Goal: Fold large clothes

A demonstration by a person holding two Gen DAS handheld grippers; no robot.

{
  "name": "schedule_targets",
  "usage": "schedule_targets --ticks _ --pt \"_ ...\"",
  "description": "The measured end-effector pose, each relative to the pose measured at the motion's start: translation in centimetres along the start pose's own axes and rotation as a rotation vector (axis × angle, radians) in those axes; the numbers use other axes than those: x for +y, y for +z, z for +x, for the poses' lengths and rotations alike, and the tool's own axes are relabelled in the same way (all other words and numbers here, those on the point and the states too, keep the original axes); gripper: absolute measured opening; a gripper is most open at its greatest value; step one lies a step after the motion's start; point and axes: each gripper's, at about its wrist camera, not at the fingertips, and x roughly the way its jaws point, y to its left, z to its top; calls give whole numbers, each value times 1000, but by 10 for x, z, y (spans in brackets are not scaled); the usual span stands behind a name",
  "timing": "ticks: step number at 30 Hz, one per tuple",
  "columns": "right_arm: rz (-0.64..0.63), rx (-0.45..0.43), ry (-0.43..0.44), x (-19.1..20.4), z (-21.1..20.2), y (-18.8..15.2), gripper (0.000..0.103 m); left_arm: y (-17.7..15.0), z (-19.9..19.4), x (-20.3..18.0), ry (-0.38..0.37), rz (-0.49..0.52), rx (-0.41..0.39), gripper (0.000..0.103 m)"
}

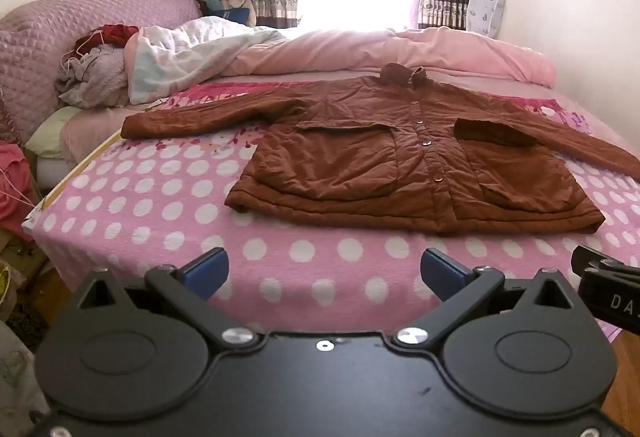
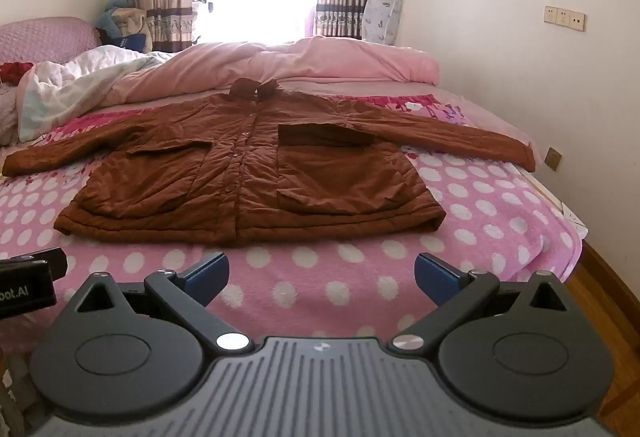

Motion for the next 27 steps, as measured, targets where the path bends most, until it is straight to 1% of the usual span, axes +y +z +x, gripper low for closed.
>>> schedule_targets --ticks 8,15,27 --pt "-1 -3 -3 0 -1 -1 103 2 0 -6 -2 -3 -2 103" --pt "0 -2 -1 -1 -1 -1 103 -1 -1 1 -9 -16 -6 103" --pt "2 -1 -1 -1 -1 -1 103 0 -2 0 -7 -14 -7 103"
